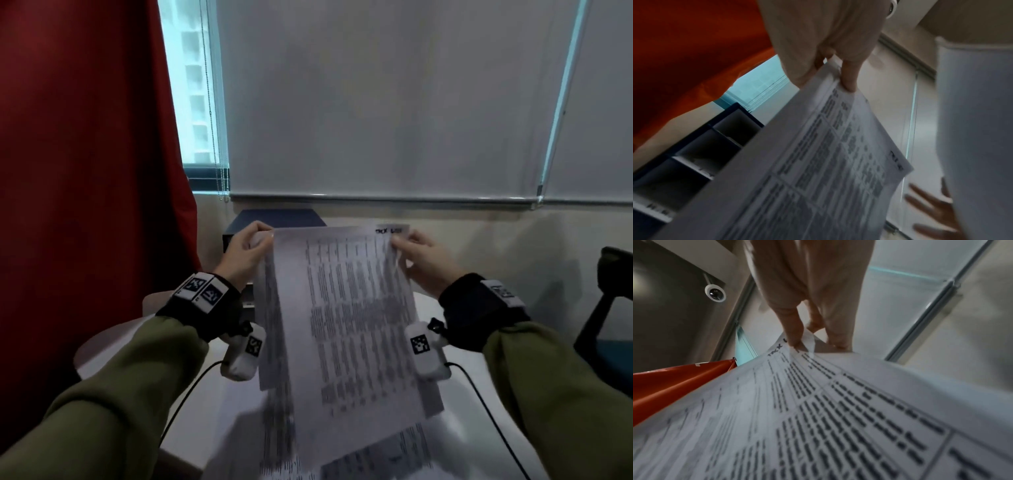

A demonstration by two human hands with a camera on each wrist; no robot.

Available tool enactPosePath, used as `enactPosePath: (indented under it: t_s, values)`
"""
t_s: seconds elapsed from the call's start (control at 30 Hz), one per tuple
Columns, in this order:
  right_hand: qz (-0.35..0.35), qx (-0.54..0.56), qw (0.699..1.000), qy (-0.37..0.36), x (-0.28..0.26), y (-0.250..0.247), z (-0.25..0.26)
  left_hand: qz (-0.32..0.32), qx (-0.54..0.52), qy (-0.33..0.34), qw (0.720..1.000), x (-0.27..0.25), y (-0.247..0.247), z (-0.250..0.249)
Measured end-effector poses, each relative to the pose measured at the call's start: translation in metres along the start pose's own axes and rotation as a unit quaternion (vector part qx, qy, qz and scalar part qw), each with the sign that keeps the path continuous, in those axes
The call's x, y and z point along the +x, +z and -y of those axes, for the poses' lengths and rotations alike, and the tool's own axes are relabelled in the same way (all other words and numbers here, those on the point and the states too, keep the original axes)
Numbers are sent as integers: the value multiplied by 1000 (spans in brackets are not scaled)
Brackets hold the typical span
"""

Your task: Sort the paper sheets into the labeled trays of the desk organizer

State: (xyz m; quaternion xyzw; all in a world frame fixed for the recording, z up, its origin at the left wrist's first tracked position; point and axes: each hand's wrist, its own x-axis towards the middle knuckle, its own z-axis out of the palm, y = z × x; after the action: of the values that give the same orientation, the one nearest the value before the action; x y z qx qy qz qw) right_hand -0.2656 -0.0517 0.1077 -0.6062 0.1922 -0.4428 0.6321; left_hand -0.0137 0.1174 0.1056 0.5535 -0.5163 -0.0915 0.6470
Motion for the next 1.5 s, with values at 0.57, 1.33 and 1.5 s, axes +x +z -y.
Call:
enactPosePath:
  t_s: [0.57, 1.33, 1.5]
  values:
    - [-208, -123, 962, -125, -12, 60, -28, -68, -5, -42, 997, -52, 17, 5]
    - [-44, -217, 957, 187, -7, 75, -161, -95, 122, -304, 940, -74, 26, 111]
    - [2, -198, 956, 215, 44, 79, -161, -108, 143, -336, 924, -36, -1, 97]
